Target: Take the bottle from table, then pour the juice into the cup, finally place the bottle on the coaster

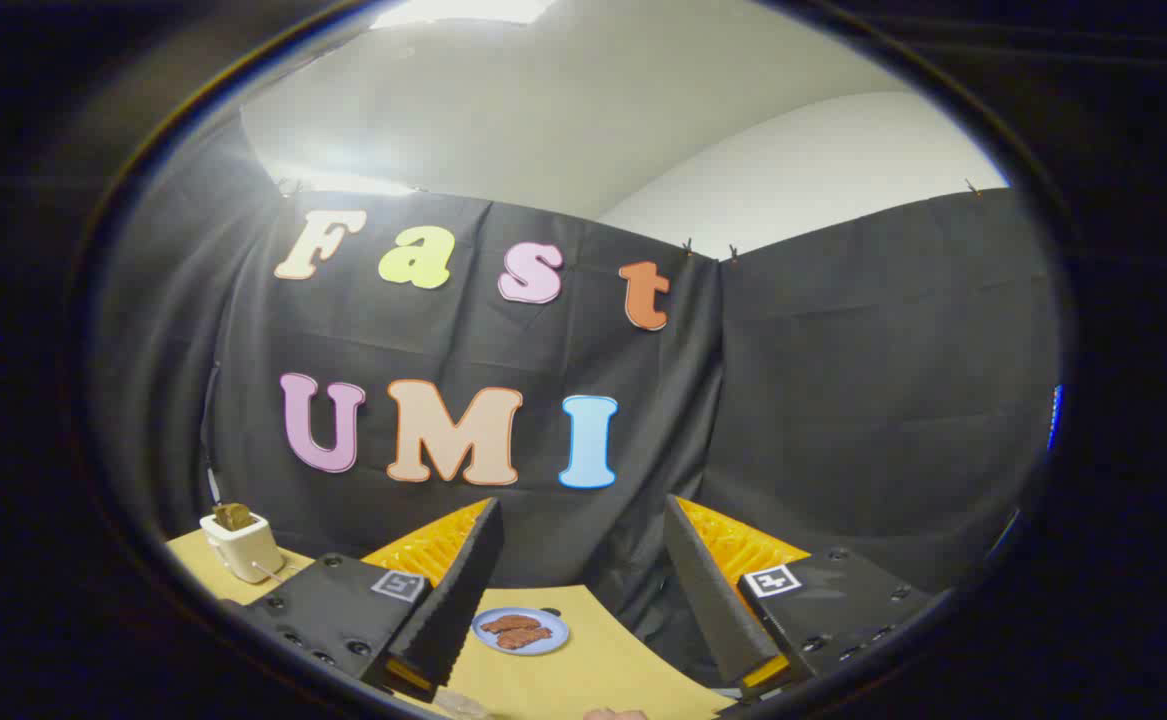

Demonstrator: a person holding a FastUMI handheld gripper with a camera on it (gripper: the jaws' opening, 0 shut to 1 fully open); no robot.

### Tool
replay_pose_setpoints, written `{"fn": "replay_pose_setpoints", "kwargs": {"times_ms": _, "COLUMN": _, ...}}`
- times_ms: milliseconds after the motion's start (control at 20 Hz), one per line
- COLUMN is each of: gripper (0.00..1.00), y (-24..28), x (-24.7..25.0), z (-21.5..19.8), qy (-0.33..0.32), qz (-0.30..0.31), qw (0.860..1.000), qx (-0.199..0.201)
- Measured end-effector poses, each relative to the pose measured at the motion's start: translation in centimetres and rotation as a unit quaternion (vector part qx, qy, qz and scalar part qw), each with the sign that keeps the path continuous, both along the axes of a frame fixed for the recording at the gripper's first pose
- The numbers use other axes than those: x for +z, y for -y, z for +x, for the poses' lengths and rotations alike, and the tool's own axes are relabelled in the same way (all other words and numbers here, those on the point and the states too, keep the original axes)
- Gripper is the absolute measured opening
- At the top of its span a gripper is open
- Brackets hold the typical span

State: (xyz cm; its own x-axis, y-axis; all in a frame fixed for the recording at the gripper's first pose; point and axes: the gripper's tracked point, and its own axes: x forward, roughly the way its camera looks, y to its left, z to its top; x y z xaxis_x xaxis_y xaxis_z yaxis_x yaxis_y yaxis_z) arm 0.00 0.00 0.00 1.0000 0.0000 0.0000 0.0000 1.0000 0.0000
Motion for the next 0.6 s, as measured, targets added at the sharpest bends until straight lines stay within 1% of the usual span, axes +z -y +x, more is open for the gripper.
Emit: {"fn": "replay_pose_setpoints", "kwargs": {"times_ms": 600, "gripper": 0.99, "y": -2.2, "x": -1.2, "z": 1.3, "qy": -0.007, "qz": -0.012, "qw": 1.000, "qx": 0.024}}
